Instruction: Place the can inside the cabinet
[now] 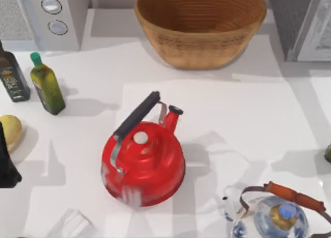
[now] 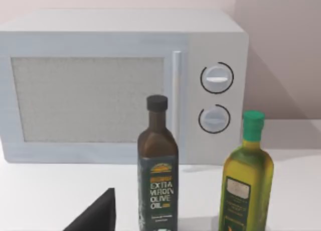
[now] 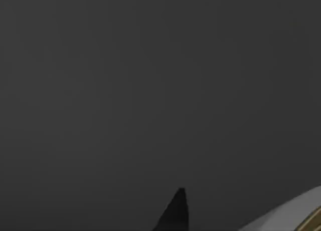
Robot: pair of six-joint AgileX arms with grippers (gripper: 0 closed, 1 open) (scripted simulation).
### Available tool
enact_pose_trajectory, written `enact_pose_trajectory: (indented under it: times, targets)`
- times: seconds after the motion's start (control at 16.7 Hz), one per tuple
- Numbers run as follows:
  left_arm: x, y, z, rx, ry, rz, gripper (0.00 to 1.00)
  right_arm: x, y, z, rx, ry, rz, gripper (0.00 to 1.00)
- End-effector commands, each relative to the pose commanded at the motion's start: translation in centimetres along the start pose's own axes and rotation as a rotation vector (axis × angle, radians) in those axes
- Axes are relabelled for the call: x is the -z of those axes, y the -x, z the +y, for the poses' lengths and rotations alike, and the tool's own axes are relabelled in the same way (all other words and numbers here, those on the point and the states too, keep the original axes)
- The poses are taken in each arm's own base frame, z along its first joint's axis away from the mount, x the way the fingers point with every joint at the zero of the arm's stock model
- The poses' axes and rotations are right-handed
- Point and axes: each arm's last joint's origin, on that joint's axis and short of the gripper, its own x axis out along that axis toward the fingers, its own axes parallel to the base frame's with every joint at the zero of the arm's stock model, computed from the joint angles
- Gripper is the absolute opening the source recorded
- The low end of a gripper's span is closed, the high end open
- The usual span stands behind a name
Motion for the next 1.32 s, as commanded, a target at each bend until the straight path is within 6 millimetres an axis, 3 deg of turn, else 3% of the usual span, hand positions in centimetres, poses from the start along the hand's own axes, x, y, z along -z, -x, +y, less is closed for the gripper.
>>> enact_pose_trajectory:
  times: [0.18, 0.42, 0.78, 1.32]
  targets:
    - [0.0, 0.0, 0.0, 0.0, 0.0, 0.0, 1.0, -0.5, -2.7, -0.2, 0.0, -0.003, -0.023, 0.0]
    - [0.0, 0.0, 0.0, 0.0, 0.0, 0.0, 1.0, 0.6, -5.6, -0.6, 0.0, -0.002, -0.011, 0.0]
    - [0.0, 0.0, 0.0, 0.0, 0.0, 0.0, 1.0, 0.9, -6.1, -0.6, 0.0, -0.001, -0.005, 0.0]
    - [0.0, 0.0, 0.0, 0.0, 0.0, 0.0, 1.0, 0.9, -6.1, -0.6, 0.0, -0.001, -0.005, 0.68]
